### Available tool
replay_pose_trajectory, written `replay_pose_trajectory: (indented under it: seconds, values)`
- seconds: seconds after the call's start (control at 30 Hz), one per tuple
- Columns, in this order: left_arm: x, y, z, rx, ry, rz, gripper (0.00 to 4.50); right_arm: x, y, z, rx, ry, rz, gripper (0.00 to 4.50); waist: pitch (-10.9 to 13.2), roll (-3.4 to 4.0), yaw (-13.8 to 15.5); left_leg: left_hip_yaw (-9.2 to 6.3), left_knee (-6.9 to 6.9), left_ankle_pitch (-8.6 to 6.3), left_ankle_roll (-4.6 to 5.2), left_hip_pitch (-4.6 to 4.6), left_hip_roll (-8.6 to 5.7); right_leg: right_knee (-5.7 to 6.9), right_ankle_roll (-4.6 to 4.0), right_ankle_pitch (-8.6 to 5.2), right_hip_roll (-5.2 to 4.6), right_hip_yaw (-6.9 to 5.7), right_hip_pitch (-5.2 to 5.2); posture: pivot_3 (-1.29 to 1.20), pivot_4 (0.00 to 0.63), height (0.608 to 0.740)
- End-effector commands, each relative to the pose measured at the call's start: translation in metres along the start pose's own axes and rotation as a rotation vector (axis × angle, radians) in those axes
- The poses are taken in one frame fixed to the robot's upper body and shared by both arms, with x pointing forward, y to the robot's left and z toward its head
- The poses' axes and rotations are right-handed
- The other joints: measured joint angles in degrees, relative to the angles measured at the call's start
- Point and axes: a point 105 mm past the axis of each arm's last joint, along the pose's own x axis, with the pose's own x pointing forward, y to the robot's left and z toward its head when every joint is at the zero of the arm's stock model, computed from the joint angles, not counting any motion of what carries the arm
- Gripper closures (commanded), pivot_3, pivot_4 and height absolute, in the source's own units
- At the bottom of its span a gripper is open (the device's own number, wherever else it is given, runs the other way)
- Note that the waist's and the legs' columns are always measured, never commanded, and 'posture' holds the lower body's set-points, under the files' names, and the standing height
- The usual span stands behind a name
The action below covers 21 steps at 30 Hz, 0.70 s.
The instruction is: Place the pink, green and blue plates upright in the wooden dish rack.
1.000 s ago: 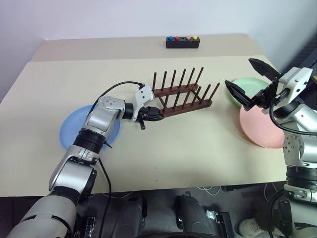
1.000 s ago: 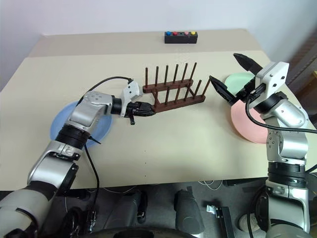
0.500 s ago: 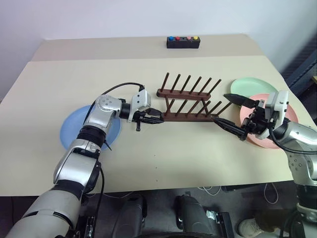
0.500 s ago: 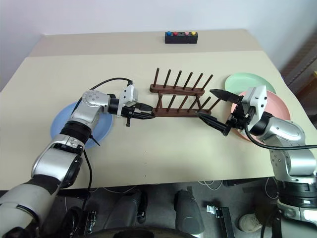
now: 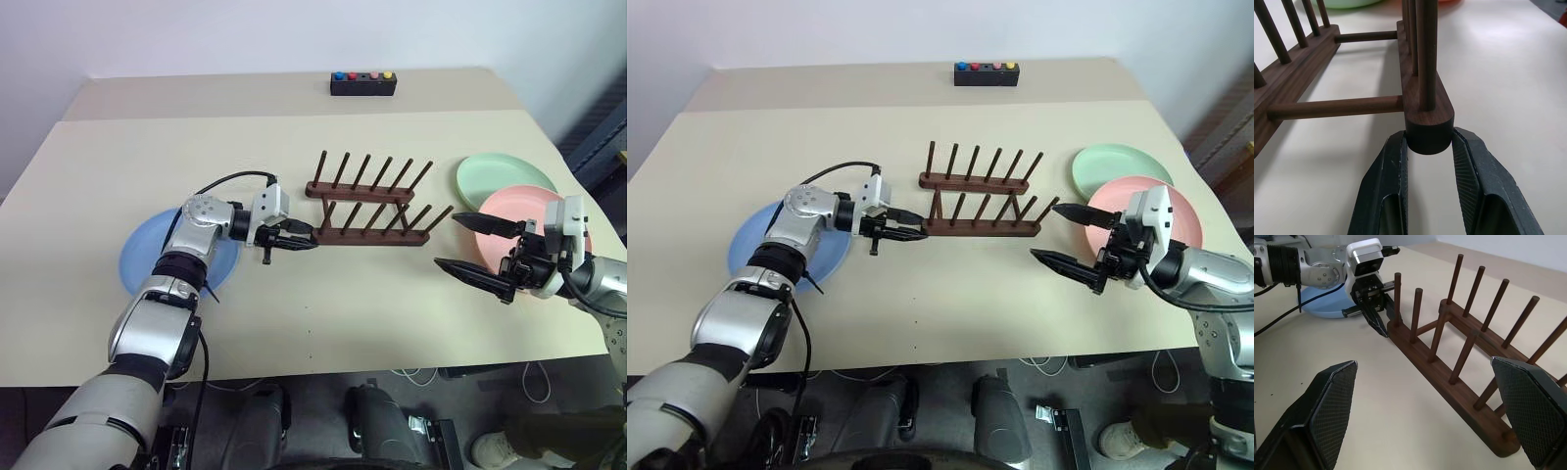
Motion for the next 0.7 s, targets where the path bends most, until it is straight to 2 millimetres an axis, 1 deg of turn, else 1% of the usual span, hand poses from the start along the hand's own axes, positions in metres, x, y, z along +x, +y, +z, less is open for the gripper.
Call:
replay_pose_trajectory:
  seconds: [0.03, 0.1, 0.43, 0.53, 0.57, 0.6, 0.7]
  values:
    - [-0.001, 0.009, 0.011, 0.087, -0.004, 0.036, 3.83, 0.0, 0.002, 0.013, -0.05, -0.025, 0.004, 0.0, 0.0, 0.0, 0.01, 0.0, 0.0, 0.0, 0.0, 0.0, 0.0, 0.0, 0.0, 0.0, 0.0, 0.0, 0.0, 0.0, 0.15, 0.74]
    - [0.002, 0.009, 0.007, 0.08, 0.014, 0.046, 3.83, 0.001, 0.001, 0.014, -0.058, -0.027, 0.002, 0.0, 0.0, 0.0, 0.04, 0.0, 0.0, 0.0, 0.0, 0.0, 0.0, 0.0, 0.0, 0.0, 0.0, 0.0, 0.0, 0.0, 0.15, 0.74]
    - [0.01, 0.006, 0.0, 0.074, 0.016, 0.056, 3.83, 0.006, 0.003, 0.012, -0.056, -0.027, 0.011, 0.0, 0.0, 0.0, 0.07, 0.0, 0.01, 0.0, 0.0, 0.0, 0.0, 0.0, 0.02, 0.01, 0.0, 0.0, 0.0, 0.0, 0.15, 0.74]
    - [0.011, 0.004, -0.002, 0.03, 0.017, 0.028, 3.83, 0.006, 0.002, 0.013, -0.061, -0.028, 0.011, 0.0, 0.0, 0.0, 0.06, 0.0, 0.01, 0.0, 0.0, 0.0, -0.01, 0.0, 0.02, 0.01, 0.0, 0.0, 0.01, 0.0, 0.15, 0.74]
    - [0.011, 0.004, -0.003, 0.014, 0.019, 0.024, 3.33, 0.007, 0.002, 0.013, -0.064, -0.028, 0.01, 0.0, 0.0, 0.0, 0.06, 0.0, 0.01, 0.0, 0.0, 0.0, -0.01, 0.0, 0.02, 0.01, 0.0, 0.0, 0.0, 0.0, 0.15, 0.74]
    - [0.01, 0.005, -0.003, 0.007, 0.021, 0.033, 2.73, 0.007, 0.002, 0.013, -0.066, -0.028, 0.009, 0.0, 0.0, 0.0, 0.05, 0.0, 0.01, 0.0, 0.0, 0.0, -0.01, 0.0, 0.02, 0.01, 0.0, 0.0, 0.0, 0.0, 0.15, 0.74]
    - [0.01, 0.008, -0.004, 0.005, 0.035, 0.051, 1.35, 0.007, 0.001, 0.014, -0.069, -0.026, 0.006, 0.0, 0.0, -0.01, 0.05, 0.0, 0.01, 0.0, 0.0, 0.0, -0.01, 0.0, 0.02, 0.01, 0.0, 0.0, 0.0, 0.0, 0.15, 0.74]
